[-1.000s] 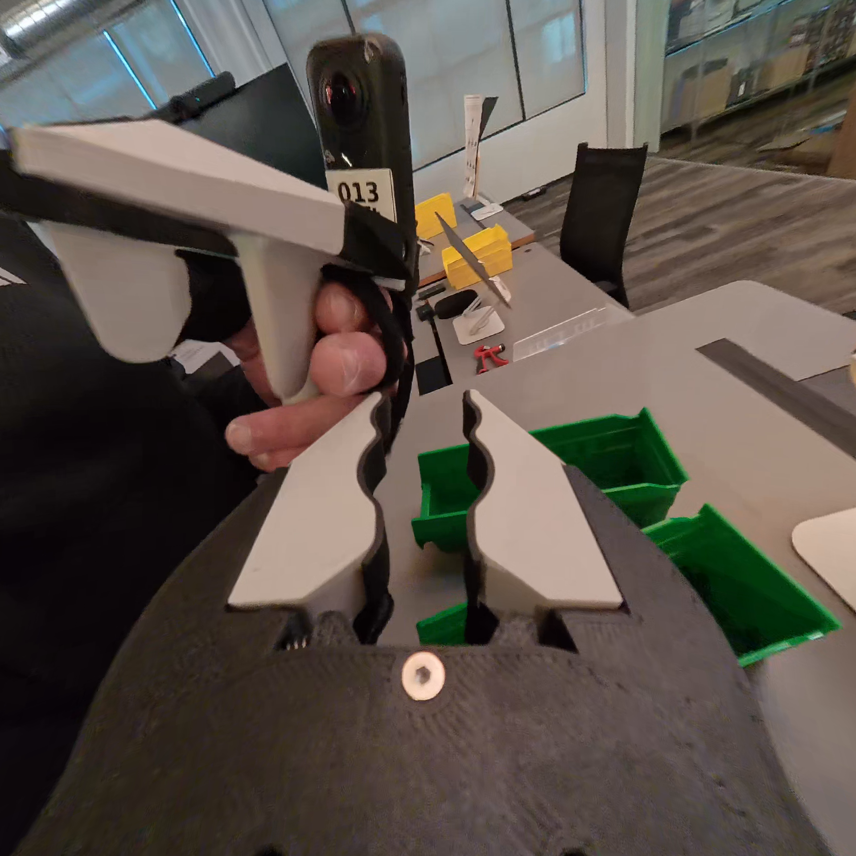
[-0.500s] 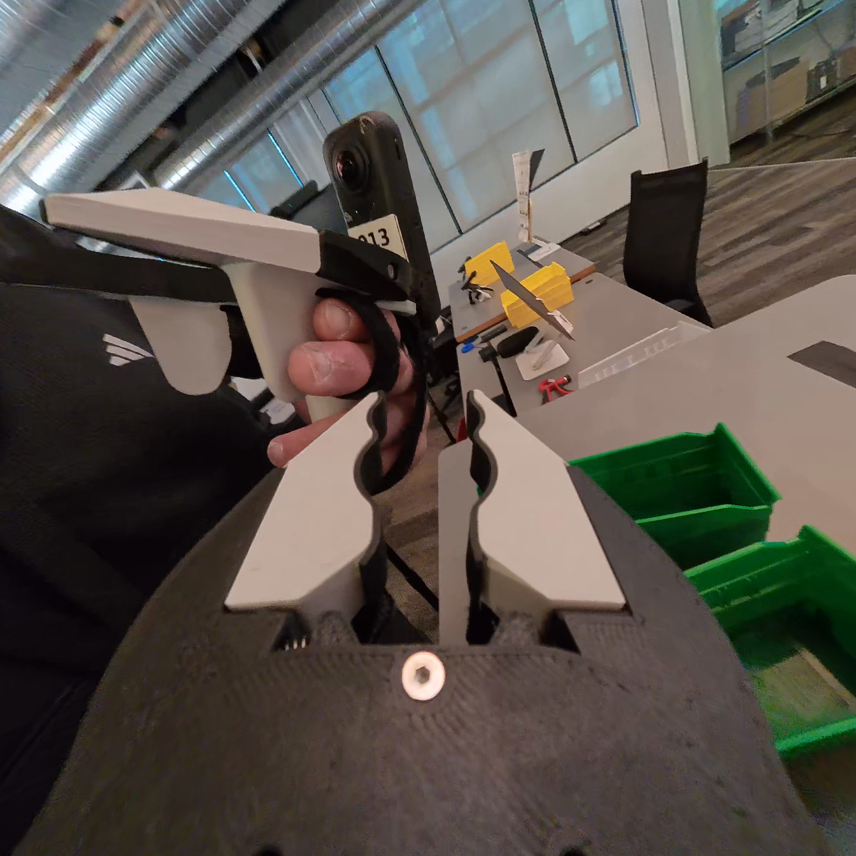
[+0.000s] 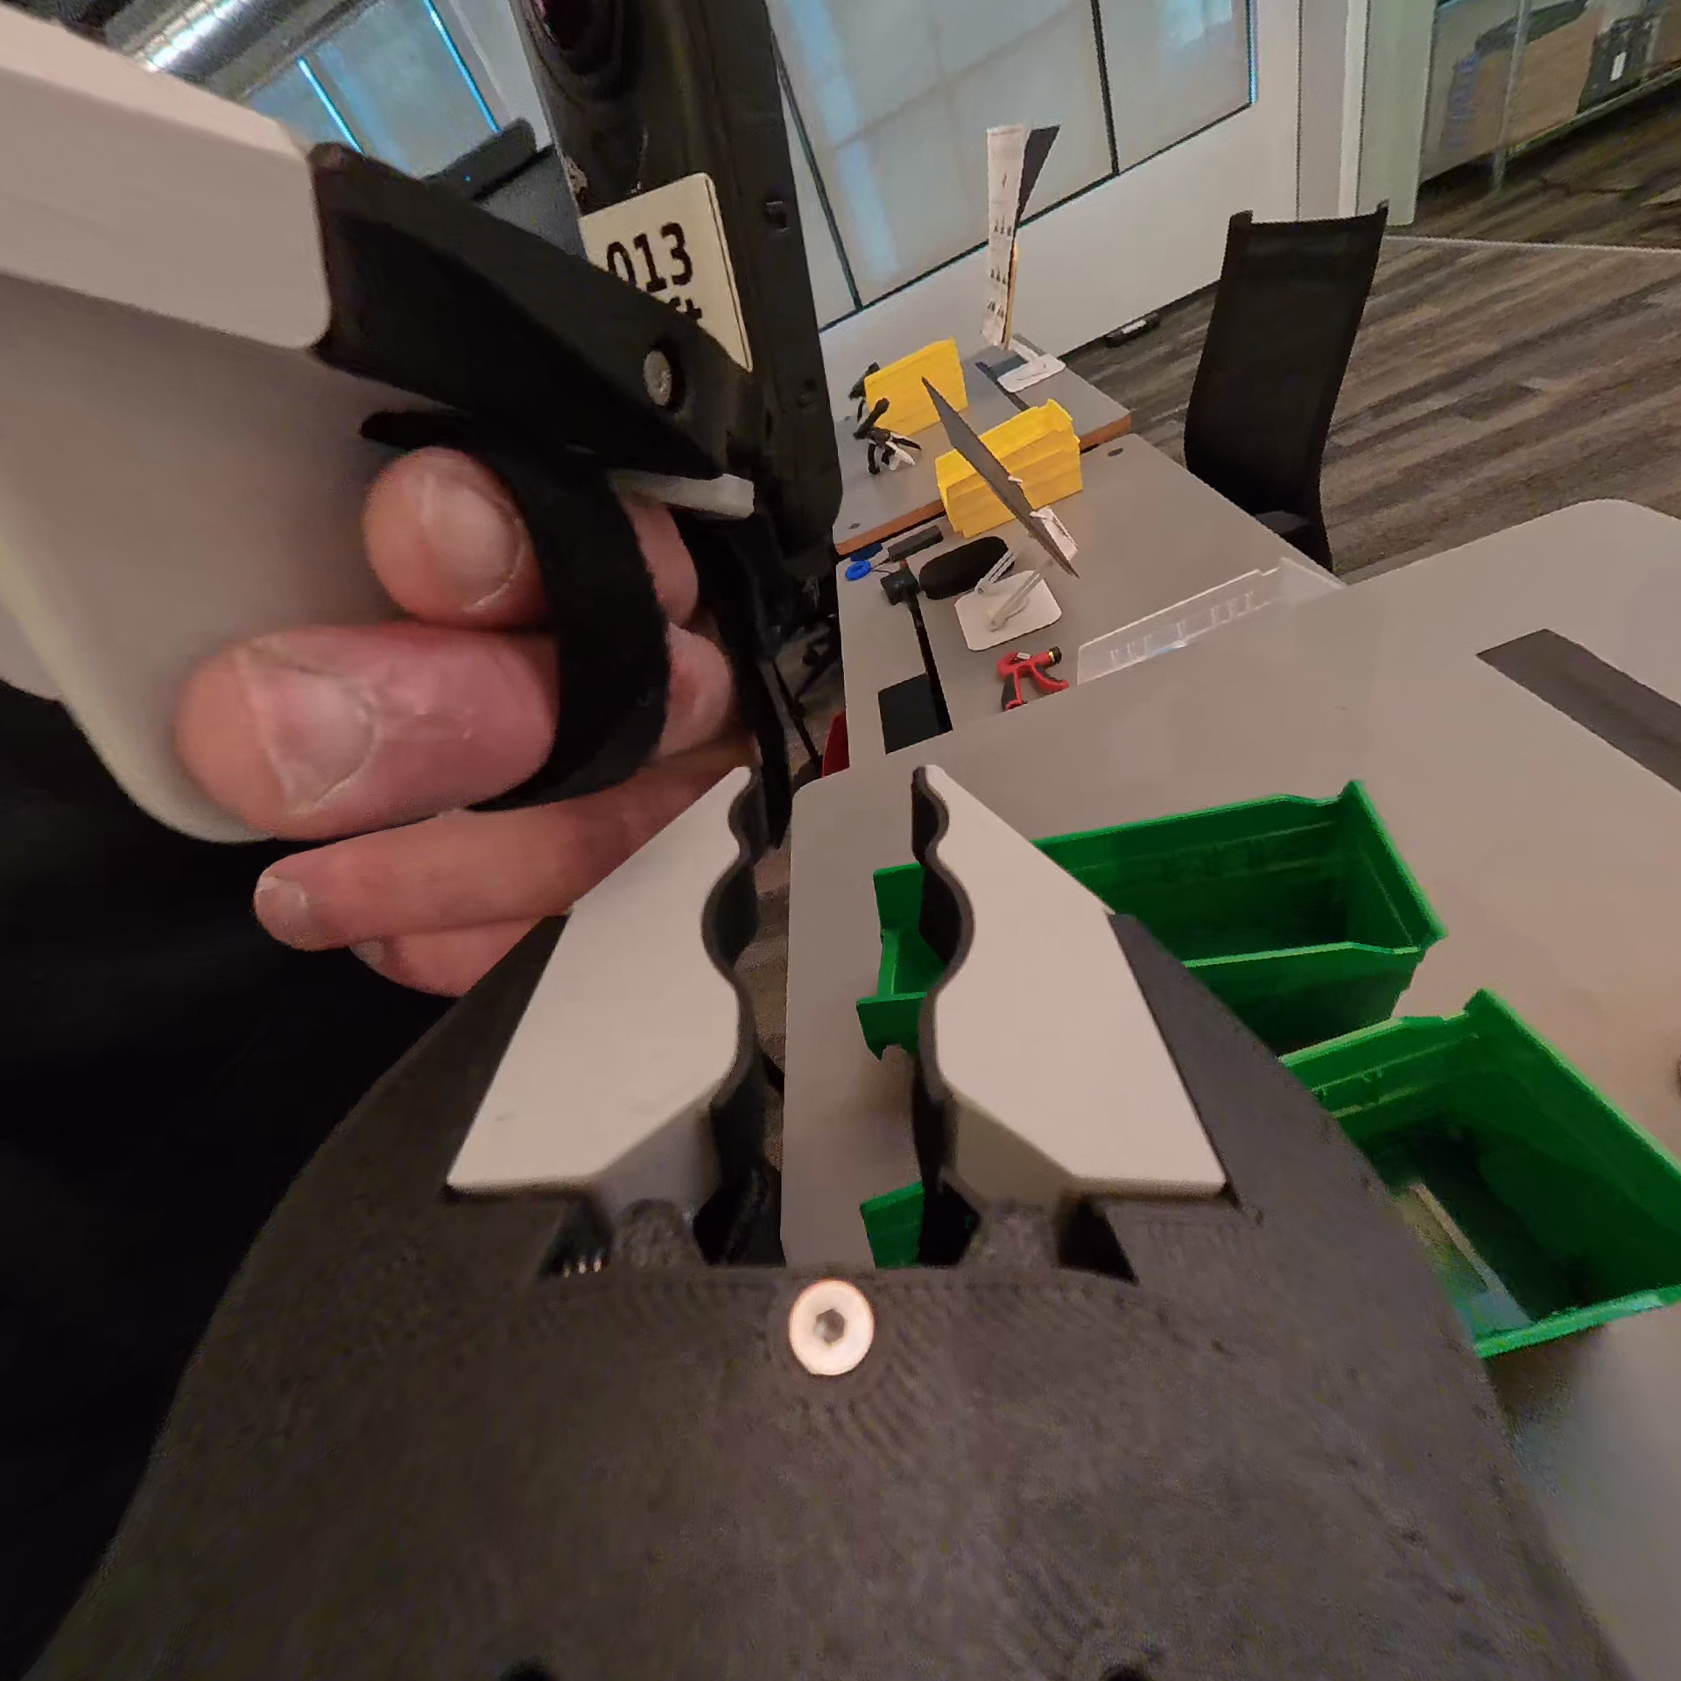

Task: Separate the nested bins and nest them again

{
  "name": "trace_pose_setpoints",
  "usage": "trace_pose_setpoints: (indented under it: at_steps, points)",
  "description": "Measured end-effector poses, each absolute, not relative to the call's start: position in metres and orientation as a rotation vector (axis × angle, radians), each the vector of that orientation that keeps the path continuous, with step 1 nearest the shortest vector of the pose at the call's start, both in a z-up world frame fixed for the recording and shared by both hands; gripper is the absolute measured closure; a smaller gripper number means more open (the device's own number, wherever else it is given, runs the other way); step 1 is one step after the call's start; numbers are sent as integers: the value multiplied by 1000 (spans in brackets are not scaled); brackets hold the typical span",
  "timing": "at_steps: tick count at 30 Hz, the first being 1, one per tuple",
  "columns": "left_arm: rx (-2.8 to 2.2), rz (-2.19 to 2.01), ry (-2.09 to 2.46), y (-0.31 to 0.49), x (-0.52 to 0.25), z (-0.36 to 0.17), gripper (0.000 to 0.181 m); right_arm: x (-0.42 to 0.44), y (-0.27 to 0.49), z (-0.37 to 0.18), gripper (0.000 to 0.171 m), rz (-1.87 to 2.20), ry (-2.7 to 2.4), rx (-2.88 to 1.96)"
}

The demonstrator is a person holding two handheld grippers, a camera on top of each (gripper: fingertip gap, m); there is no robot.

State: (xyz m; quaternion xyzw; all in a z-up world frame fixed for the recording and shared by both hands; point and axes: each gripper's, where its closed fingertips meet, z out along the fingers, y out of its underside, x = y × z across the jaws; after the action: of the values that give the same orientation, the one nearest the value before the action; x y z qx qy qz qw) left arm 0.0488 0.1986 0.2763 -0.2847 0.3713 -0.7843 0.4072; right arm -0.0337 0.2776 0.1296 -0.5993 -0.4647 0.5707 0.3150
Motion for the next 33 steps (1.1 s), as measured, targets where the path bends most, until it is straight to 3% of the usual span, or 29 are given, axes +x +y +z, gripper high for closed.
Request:
trace_pose_setpoints:
  at_steps: [1, 9, 14, 17, 20, 22, 33]
  points:
    - [-725, -1983, 941, 199, 50, 277, 66, -34, 278, 130, 141, 1501, -1236, -1584]
    - [-714, -2045, 1116, 180, 71, 285, 61, -42, 263, 141, 167, 1649, -1380, -1493]
    - [-648, -2132, 1347, 149, 80, 285, 78, -34, 255, 156, 169, 1715, -1497, -1384]
    - [-682, -2138, 1356, 150, 88, 283, 67, -30, 255, 155, 168, 1674, -1565, -1389]
    - [-708, -2177, 1285, 155, 93, 285, 45, -30, 254, 153, 169, 1667, -1616, -1387]
    - [-759, -2188, 1281, 156, 103, 278, 44, -28, 253, 150, 169, 1656, -1665, -1389]
    - [-608, -2181, 1205, 167, 95, 283, 132, -21, 259, 142, 170, 1748, -1649, -1402]
